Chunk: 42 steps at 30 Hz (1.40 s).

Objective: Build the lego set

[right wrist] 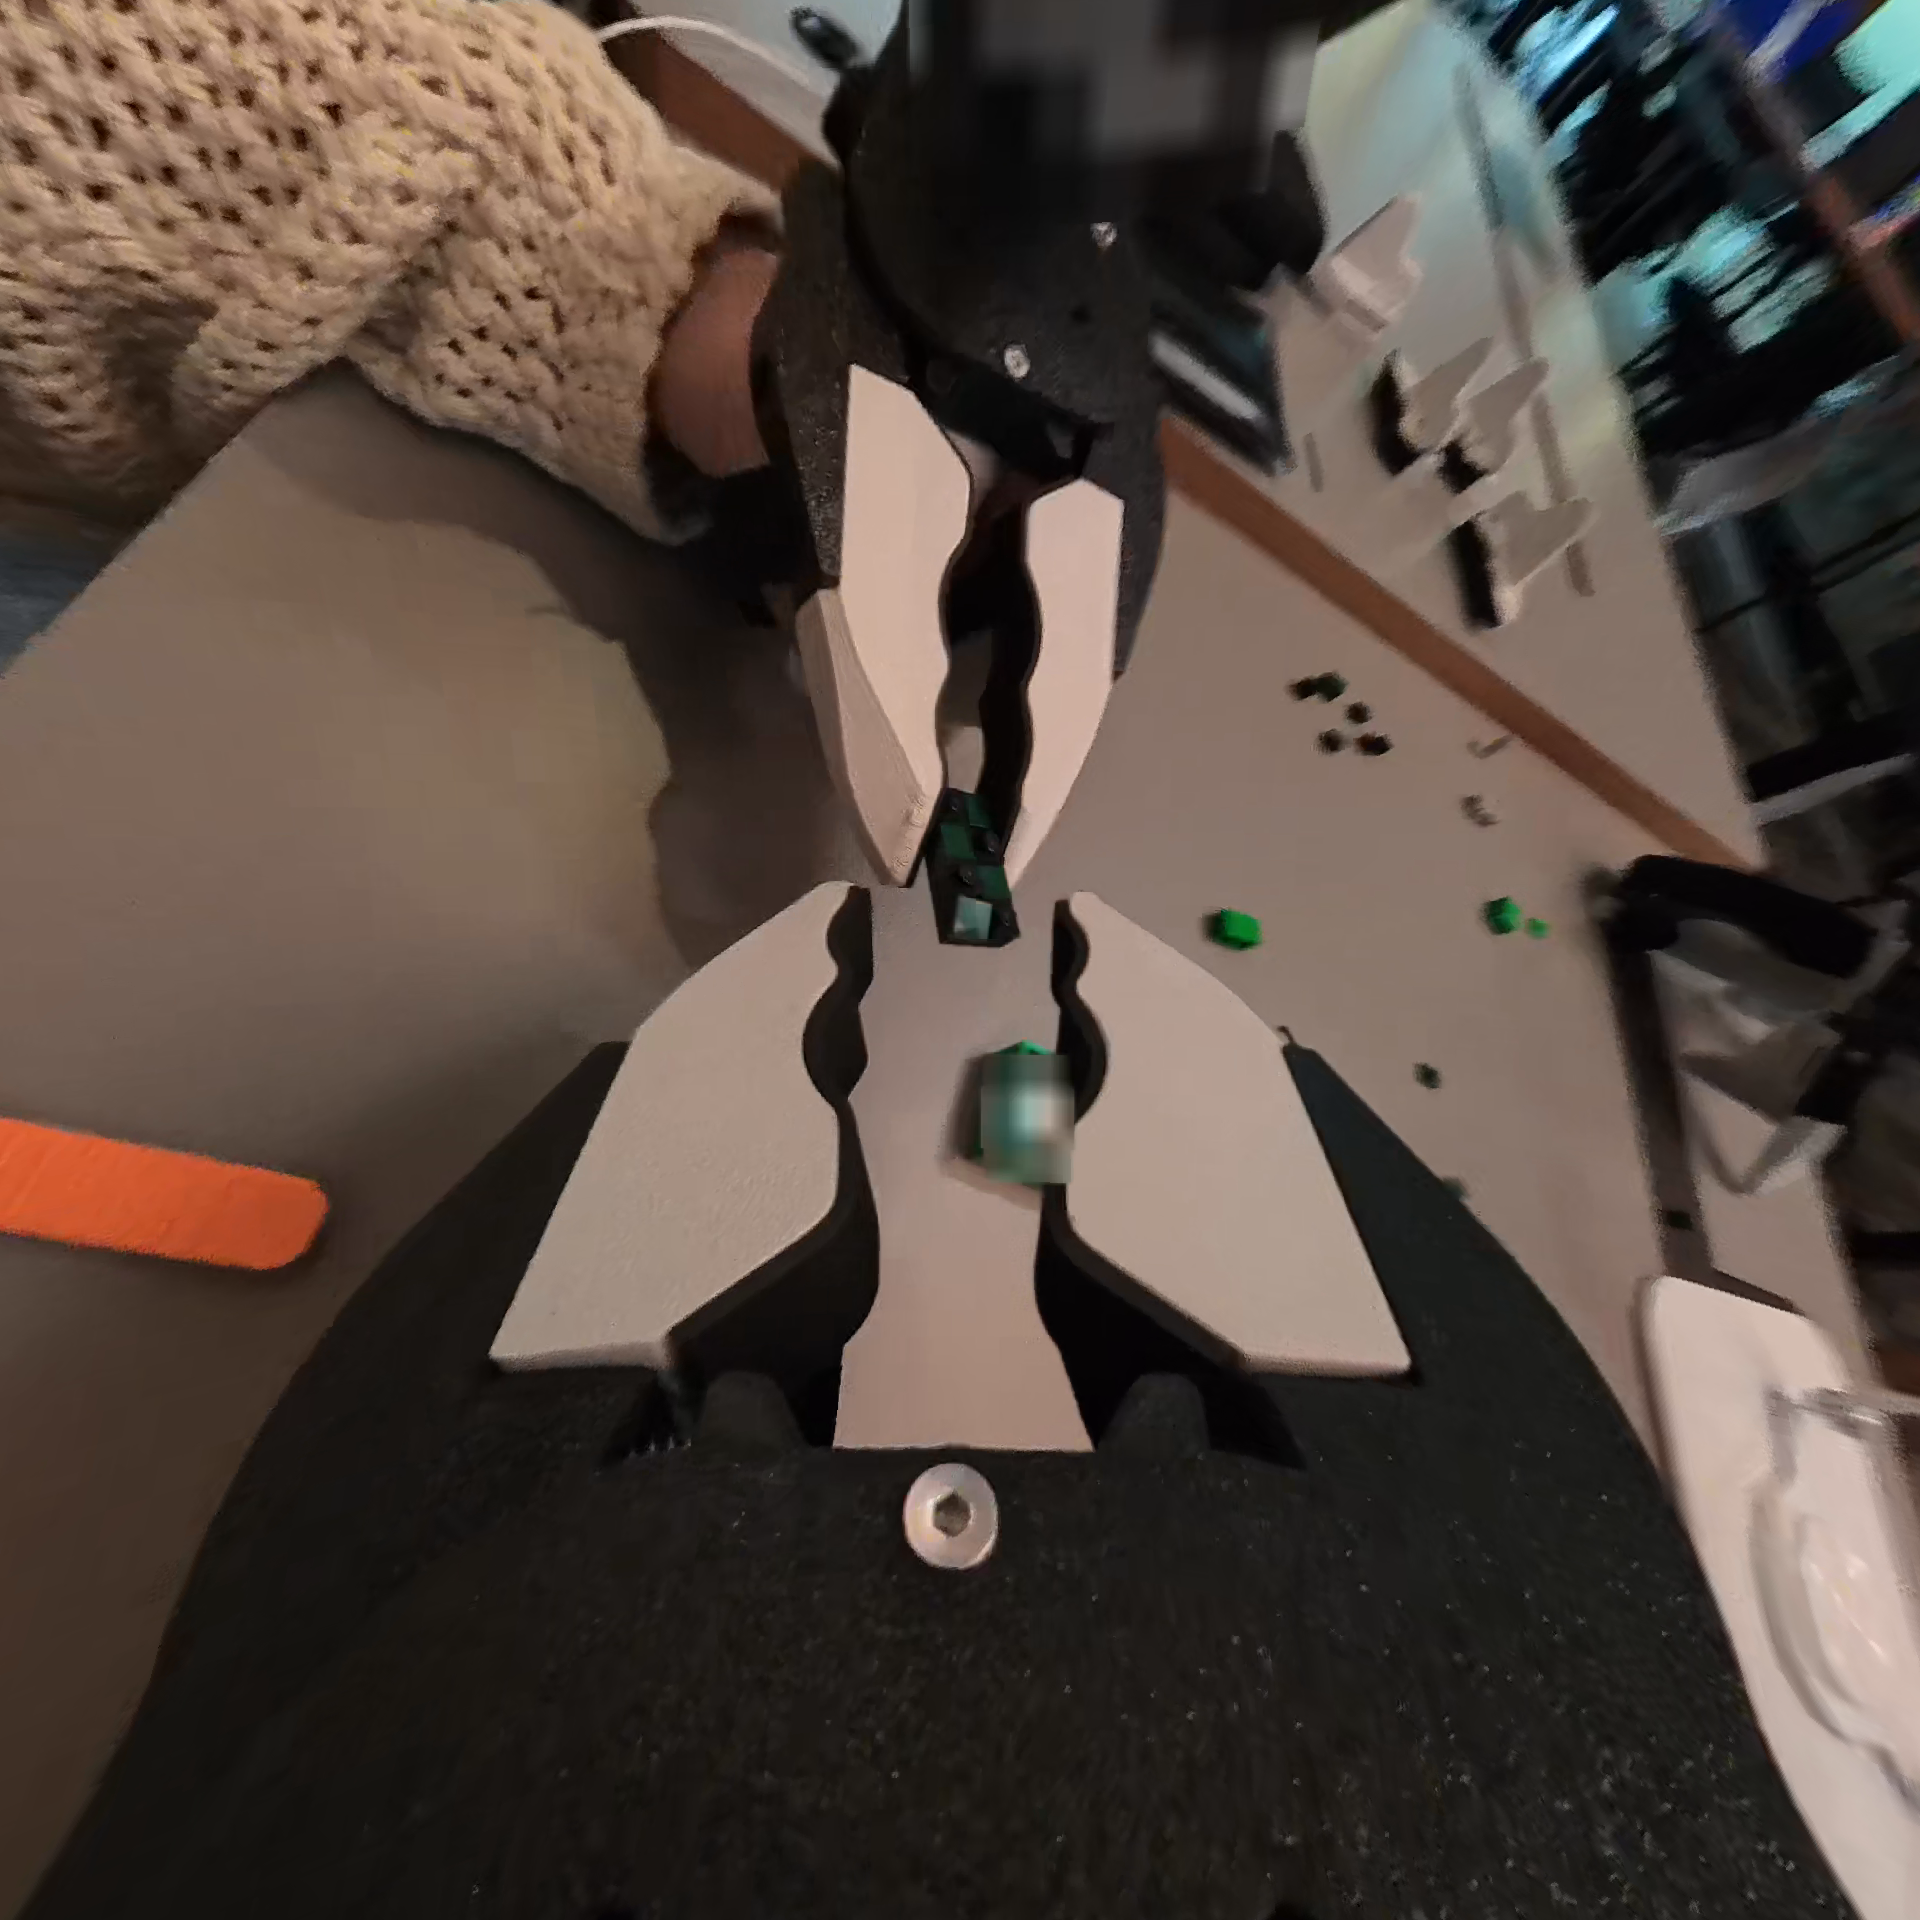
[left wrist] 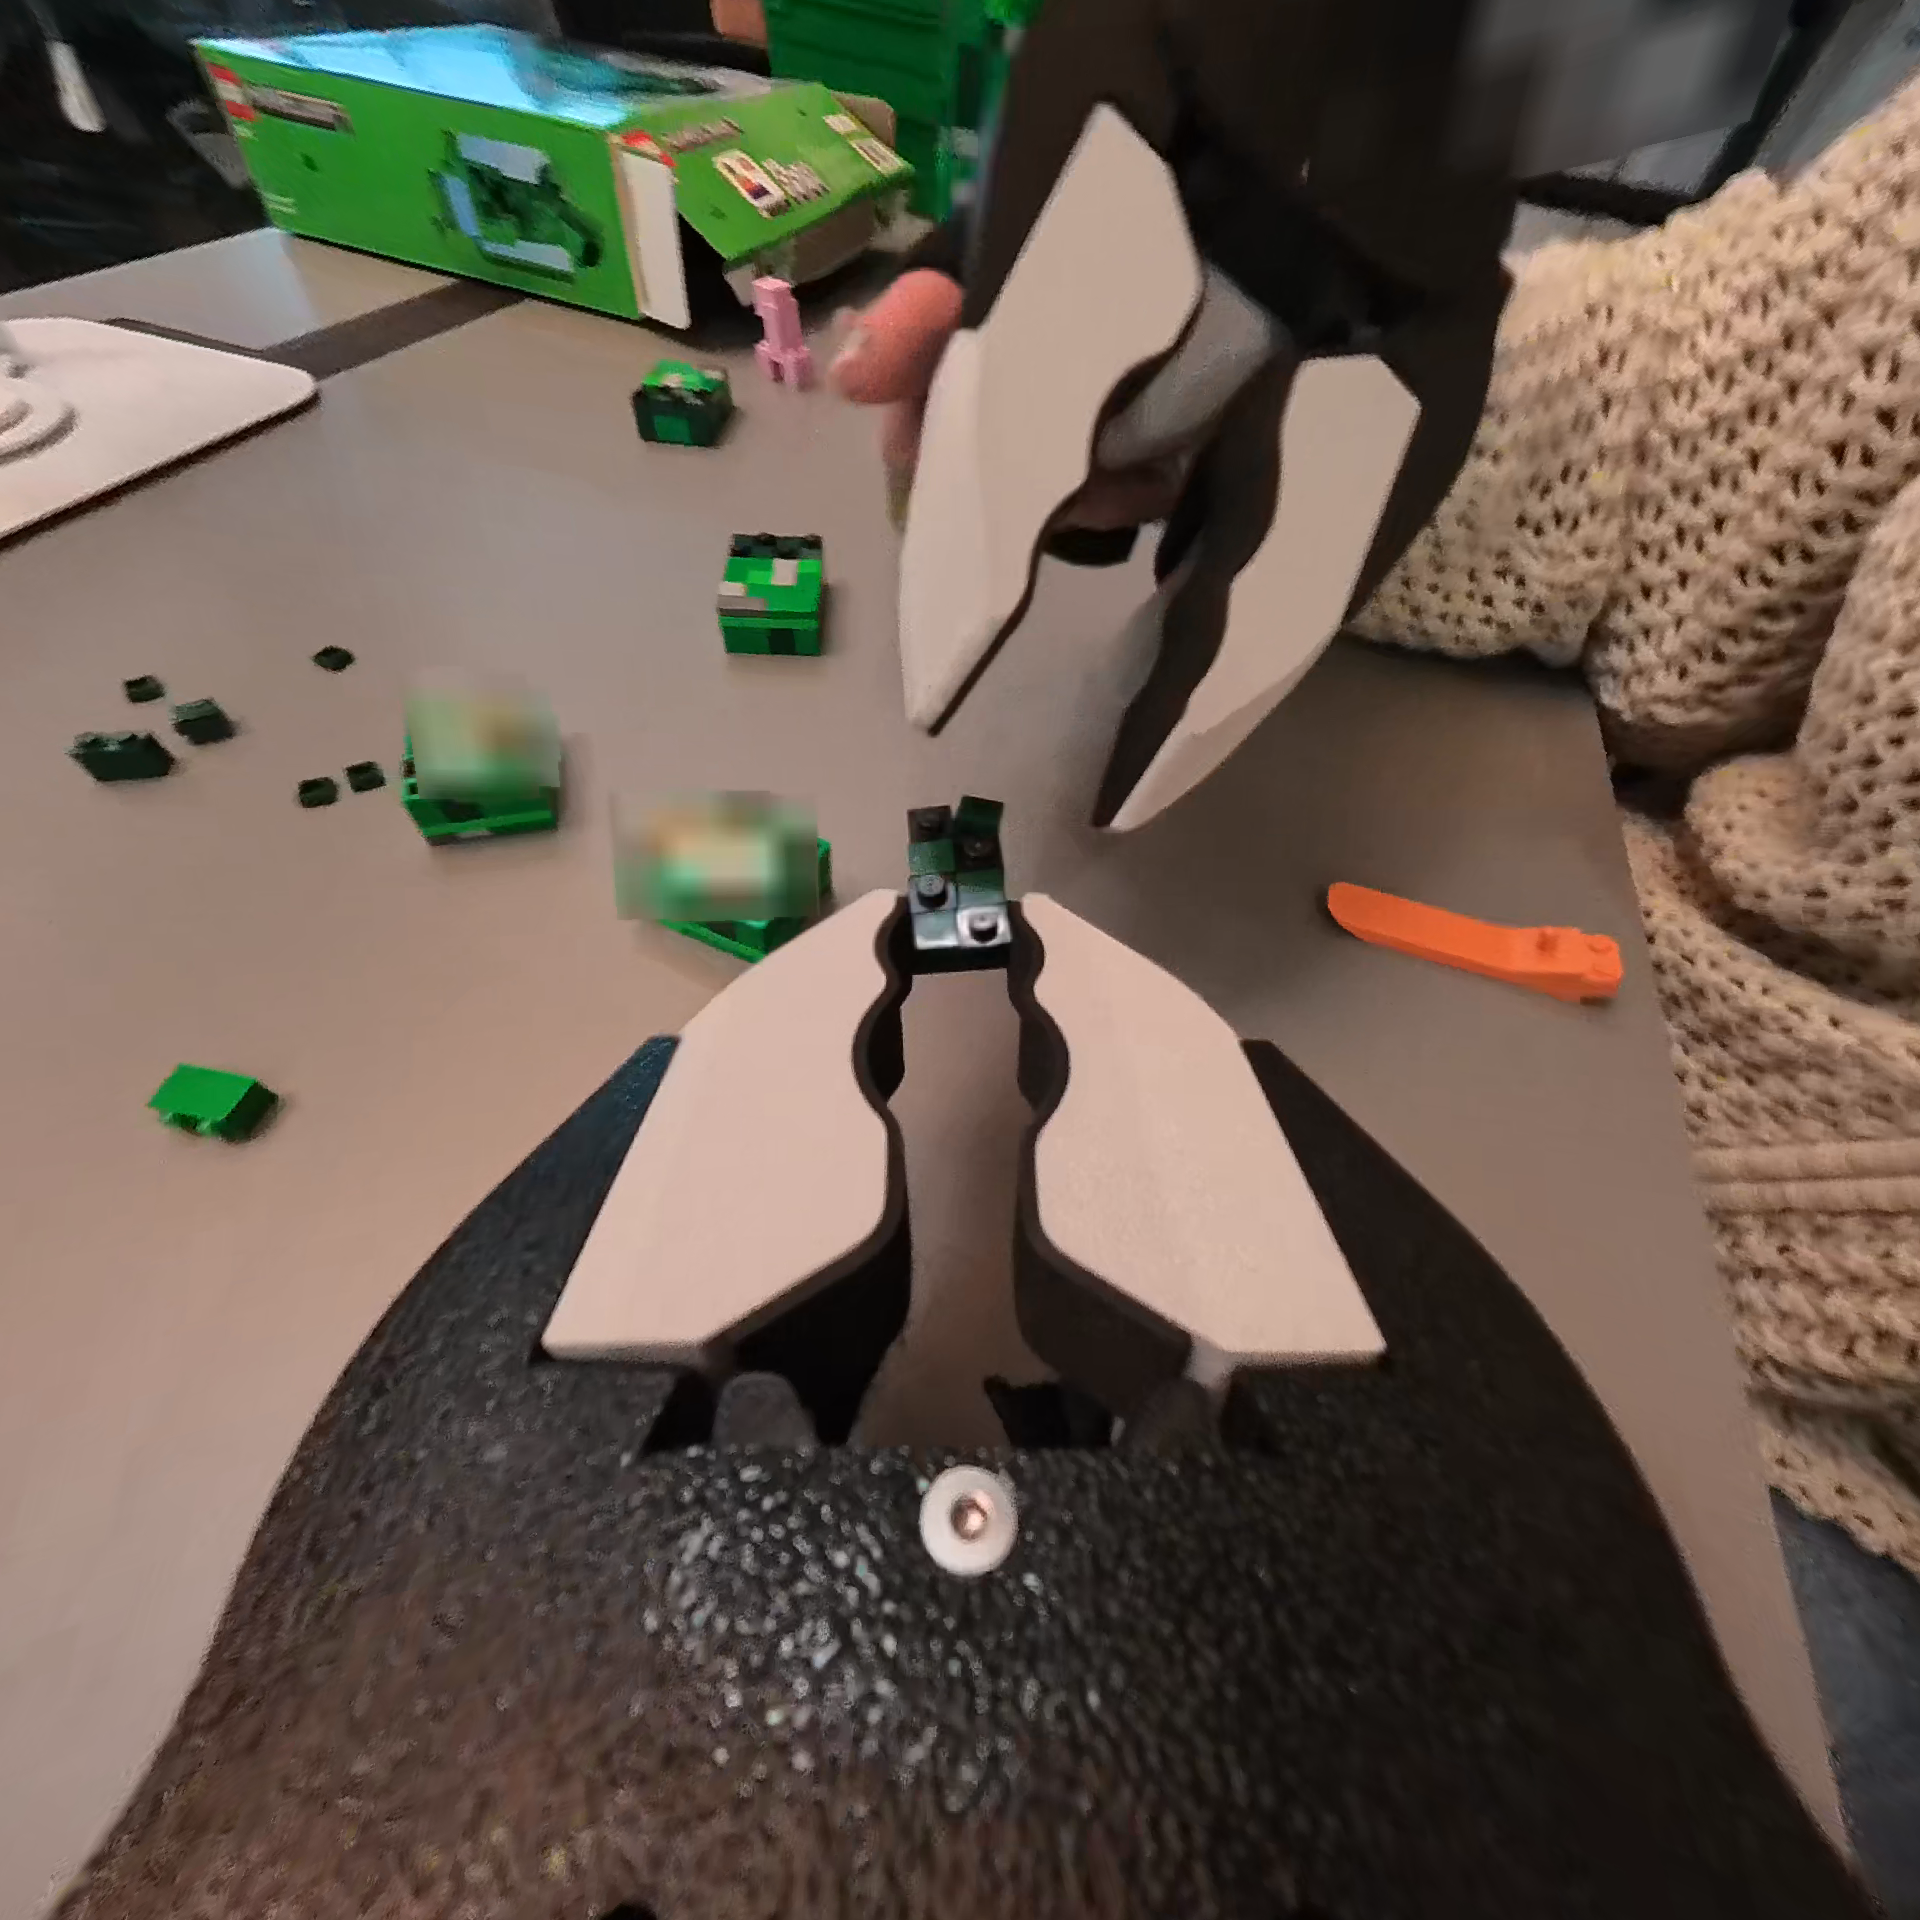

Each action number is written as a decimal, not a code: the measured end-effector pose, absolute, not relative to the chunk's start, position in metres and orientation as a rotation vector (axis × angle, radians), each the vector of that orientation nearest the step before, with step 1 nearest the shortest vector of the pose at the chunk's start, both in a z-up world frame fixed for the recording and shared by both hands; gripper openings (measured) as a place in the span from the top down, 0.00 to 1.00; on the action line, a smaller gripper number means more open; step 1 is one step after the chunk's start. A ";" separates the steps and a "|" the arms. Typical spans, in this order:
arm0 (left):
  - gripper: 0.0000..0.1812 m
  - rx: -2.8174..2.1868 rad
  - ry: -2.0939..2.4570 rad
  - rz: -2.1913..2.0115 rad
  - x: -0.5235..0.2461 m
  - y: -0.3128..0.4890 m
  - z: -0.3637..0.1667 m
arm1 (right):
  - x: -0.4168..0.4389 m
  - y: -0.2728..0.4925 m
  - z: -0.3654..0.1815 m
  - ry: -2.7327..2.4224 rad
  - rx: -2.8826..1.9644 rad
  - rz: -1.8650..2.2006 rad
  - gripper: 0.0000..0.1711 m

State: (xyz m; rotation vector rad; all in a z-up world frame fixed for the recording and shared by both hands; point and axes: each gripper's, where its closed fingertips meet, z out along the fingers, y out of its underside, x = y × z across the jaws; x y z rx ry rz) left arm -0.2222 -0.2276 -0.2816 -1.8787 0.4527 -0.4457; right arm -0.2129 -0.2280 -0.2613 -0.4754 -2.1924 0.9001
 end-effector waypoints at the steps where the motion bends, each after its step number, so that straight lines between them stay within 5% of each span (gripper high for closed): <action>1: 0.91 -1.869 0.416 -0.458 -0.226 -0.227 -0.279 | -0.216 -0.225 -0.257 -2.122 -0.450 0.861 0.79; 10: 0.91 -1.835 0.275 -0.528 -0.239 -0.226 -0.272 | -0.232 -0.219 -0.256 -1.742 -0.175 0.250 0.84; 21: 0.91 -1.834 0.296 -0.547 -0.235 -0.228 -0.272 | -0.240 -0.221 -0.262 -1.746 -0.103 0.169 0.95; 42: 0.91 -1.861 0.397 -0.641 -0.219 -0.234 -0.275 | -0.225 -0.228 -0.265 -1.722 0.254 0.059 0.96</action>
